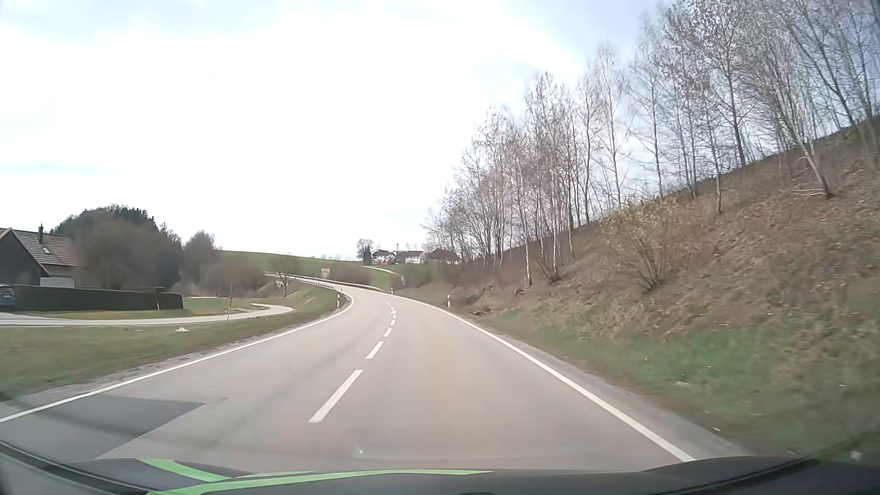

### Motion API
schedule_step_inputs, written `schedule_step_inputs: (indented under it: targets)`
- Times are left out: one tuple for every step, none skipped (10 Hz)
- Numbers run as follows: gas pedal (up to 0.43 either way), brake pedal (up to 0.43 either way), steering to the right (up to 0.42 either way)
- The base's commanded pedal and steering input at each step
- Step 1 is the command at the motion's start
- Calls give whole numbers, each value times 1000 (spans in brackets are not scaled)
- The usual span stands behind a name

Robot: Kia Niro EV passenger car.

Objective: Follow the waypoints while adhering to traffic rules and regulations

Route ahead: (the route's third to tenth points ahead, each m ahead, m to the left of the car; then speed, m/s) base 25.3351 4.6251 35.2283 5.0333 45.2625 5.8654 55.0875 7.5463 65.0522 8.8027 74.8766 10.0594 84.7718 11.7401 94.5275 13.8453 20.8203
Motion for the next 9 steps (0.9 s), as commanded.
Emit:
schedule_step_inputs:
  targets:
    - [228,0,-11]
    - [228,0,-11]
    - [228,0,-11]
    - [228,0,-11]
    - [228,0,-11]
    - [228,0,-11]
    - [228,0,-11]
    - [228,0,-11]
    - [228,0,-11]
